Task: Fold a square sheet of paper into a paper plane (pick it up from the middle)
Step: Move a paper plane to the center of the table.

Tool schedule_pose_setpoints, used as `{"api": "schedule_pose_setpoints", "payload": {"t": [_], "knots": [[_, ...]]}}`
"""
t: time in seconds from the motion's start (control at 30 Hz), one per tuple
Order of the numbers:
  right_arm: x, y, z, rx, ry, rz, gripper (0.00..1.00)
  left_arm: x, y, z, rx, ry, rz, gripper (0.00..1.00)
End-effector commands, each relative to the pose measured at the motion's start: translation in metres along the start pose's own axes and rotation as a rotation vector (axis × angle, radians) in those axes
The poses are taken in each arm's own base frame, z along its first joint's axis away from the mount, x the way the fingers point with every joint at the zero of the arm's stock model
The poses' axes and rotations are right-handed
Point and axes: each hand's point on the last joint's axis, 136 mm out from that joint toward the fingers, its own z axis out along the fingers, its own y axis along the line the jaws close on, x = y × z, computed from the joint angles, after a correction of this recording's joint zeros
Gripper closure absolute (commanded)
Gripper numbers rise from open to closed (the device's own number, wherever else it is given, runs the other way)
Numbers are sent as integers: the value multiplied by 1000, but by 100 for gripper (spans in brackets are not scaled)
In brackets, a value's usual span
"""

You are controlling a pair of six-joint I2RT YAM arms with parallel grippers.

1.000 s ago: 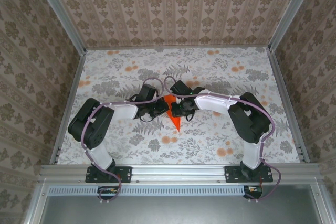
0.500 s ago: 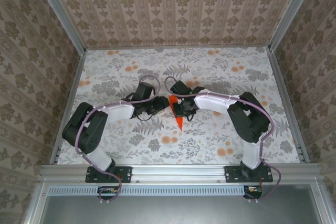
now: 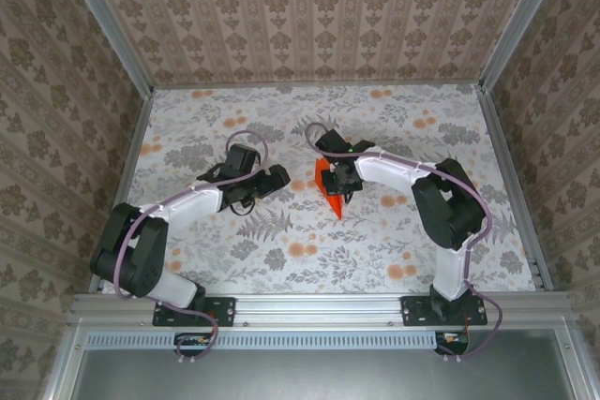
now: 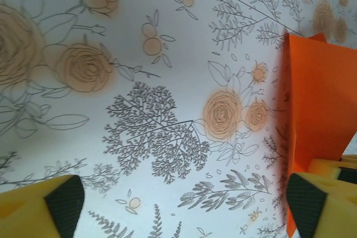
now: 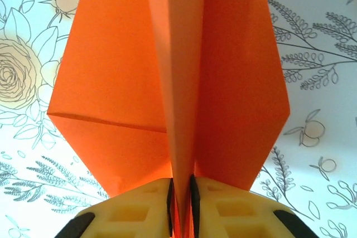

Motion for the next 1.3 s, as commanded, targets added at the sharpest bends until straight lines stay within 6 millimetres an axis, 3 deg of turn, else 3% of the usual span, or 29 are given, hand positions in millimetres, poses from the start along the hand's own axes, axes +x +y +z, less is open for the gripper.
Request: {"api": "schedule_pose_setpoints", "payload": {"t": [0.0,0.3,0.6,0.67,0.87,1.1,1.27], "knots": [[7,-6,10,45,48,-18,79,2,15,-6,-61,-12,13,0],[16,-7,23,51,85,1,78,3,21,-5,-77,-7,4,0],[31,-15,42,80,131,13,84,5,24,-5,-87,-2,-3,0],[21,-13,35,80,107,2,87,4,26,-5,-91,0,-5,0],[-38,4,14,18,3,-16,91,2,23,-9,-88,-10,-2,0],[-76,5,29,1,-17,11,91,0,24,-15,-98,-19,12,0],[-86,-1,38,9,0,29,90,-1,26,-17,-106,-23,17,0]]}}
